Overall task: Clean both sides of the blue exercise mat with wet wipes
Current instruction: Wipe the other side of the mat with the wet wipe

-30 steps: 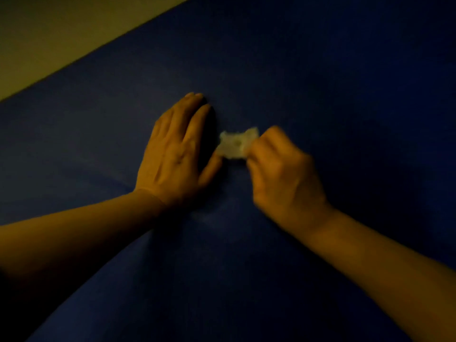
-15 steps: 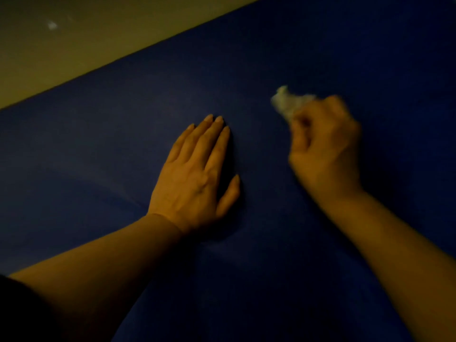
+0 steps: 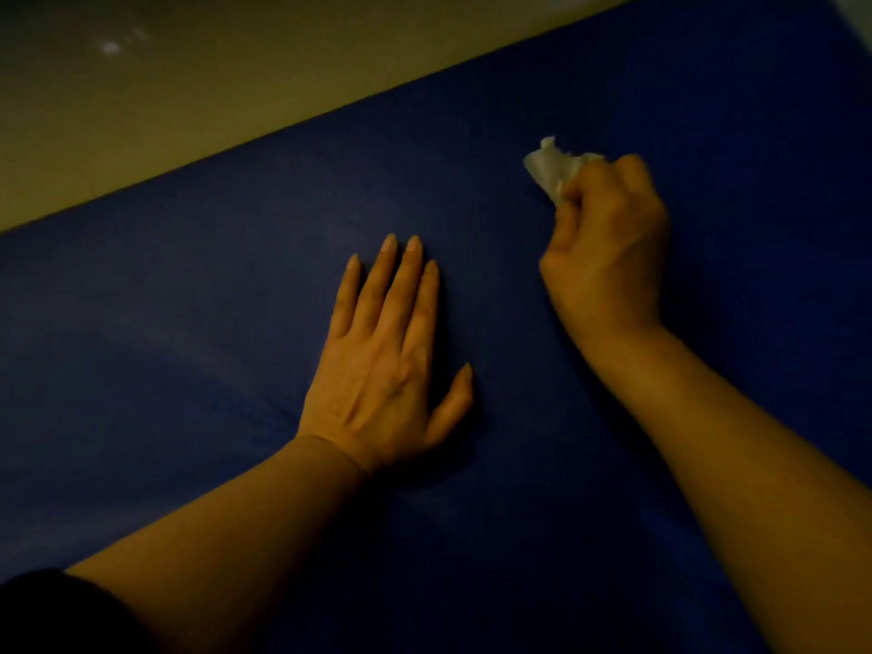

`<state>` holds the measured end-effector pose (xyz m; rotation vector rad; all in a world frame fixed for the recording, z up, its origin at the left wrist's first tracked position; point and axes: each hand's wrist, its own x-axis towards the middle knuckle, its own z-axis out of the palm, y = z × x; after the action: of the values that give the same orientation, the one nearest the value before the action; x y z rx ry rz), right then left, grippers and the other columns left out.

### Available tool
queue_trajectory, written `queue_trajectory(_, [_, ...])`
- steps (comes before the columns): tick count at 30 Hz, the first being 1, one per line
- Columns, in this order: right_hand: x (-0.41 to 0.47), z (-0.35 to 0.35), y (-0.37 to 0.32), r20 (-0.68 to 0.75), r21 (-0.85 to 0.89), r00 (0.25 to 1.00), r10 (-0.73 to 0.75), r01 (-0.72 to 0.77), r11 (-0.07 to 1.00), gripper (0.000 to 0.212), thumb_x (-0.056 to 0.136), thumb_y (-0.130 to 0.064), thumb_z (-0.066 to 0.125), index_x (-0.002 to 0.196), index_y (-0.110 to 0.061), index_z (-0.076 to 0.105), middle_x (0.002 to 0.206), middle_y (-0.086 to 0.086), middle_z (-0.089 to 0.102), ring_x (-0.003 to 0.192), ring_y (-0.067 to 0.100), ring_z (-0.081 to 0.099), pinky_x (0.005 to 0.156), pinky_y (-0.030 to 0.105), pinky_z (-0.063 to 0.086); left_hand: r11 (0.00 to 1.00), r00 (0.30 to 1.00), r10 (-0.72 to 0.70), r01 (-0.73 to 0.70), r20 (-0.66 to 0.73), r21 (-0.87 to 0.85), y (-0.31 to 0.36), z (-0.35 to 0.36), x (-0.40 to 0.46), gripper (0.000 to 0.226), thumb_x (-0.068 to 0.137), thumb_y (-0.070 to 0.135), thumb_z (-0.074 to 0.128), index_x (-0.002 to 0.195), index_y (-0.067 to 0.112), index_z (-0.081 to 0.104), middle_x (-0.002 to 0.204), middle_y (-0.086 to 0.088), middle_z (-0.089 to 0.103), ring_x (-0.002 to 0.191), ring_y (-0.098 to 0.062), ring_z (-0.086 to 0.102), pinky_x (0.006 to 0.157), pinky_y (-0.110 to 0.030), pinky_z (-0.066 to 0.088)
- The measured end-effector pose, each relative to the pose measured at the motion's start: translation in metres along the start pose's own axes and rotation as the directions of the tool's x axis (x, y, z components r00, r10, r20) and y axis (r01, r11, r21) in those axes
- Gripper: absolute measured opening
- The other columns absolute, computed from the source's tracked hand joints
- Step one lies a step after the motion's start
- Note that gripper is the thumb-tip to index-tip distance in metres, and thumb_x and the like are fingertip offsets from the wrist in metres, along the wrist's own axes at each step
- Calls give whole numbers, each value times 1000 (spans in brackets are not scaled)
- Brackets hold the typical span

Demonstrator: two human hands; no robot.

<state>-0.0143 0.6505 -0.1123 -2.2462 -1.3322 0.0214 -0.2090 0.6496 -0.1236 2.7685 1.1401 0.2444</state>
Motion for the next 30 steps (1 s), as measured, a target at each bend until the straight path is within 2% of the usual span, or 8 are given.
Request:
queue_trajectory(3, [-30, 9, -30, 1, 136, 985, -172, 170, 976, 18, 84, -4, 48, 93, 3, 62, 97, 20, 58, 78, 33, 59, 71, 29, 43, 1000, 1000, 6, -6, -4, 2, 1, 0, -1, 81, 88, 55, 38, 142, -6, 40, 151, -26, 32, 143, -41, 22, 115, -59, 17])
queue_trajectory(6, [-52, 8, -46, 161, 288, 936, -313, 259, 922, 17, 86, -8, 46, 81, -2, 61, 88, 13, 56, 68, 23, 55, 61, 31, 47, 1000, 1000, 20, -20, -12, -6, 0, 0, 0, 82, 87, 57, 39, 141, -5, 42, 148, -25, 36, 141, -41, 27, 114, -59, 18])
queue_trajectory(9, [-17, 8, -27, 91, 188, 961, -261, 241, 952, 15, 85, -4, 51, 92, 0, 63, 95, 18, 59, 79, 31, 58, 71, 25, 39, 1000, 1000, 11, -10, -11, 9, -1, 0, 0, 79, 88, 54, 39, 141, -5, 41, 149, -25, 34, 142, -41, 25, 114, -59, 19])
queue_trajectory(13, [25, 10, -13, -40, 54, 998, 51, -49, 997, 21, 87, -2, 51, 106, 0, 59, 112, 18, 56, 93, 30, 57, 69, 17, 32, 1000, 1000, 2, -2, -13, 5, 0, 1, 0, 78, 88, 53, 39, 141, -4, 42, 150, -24, 34, 142, -40, 25, 114, -60, 20])
queue_trajectory(19, [-15, 26, -52, 97, 197, 944, -316, 293, 935, 8, 80, -4, 53, 82, -1, 60, 87, 18, 58, 67, 30, 57, 57, 22, 32, 1000, 1000, 6, -6, -22, -14, 0, 1, 0, 78, 88, 54, 40, 141, -4, 43, 150, -24, 35, 142, -40, 25, 113, -59, 21])
queue_trajectory(22, [15, 21, -33, 53, 132, 964, -261, 253, 958, 12, 84, -3, 55, 94, 0, 63, 97, 20, 59, 79, 32, 58, 65, 21, 31, 1000, 1000, 6, -6, -18, -4, -1, 1, 0, 78, 87, 53, 40, 141, -4, 43, 150, -24, 35, 142, -40, 26, 113, -59, 21])
queue_trajectory(26, [34, 25, -26, -69, 83, 998, -12, 18, 996, 20, 88, -4, 54, 107, 0, 61, 113, 17, 55, 94, 27, 58, 72, 15, 37, 1000, 1000, -2, 2, -5, -4, -2, 1, 0, 78, 87, 54, 39, 141, -3, 43, 150, -23, 35, 142, -39, 26, 114, -58, 21])
queue_trajectory(30, [2, 32, -52, 54, 196, 954, -293, 278, 940, 13, 79, -3, 53, 87, 2, 63, 93, 21, 58, 74, 34, 58, 64, 22, 36, 1000, 1000, 5, -5, -16, -20, -1, 2, -1, 78, 87, 53, 41, 140, -4, 43, 149, -23, 37, 142, -40, 27, 113, -59, 22])
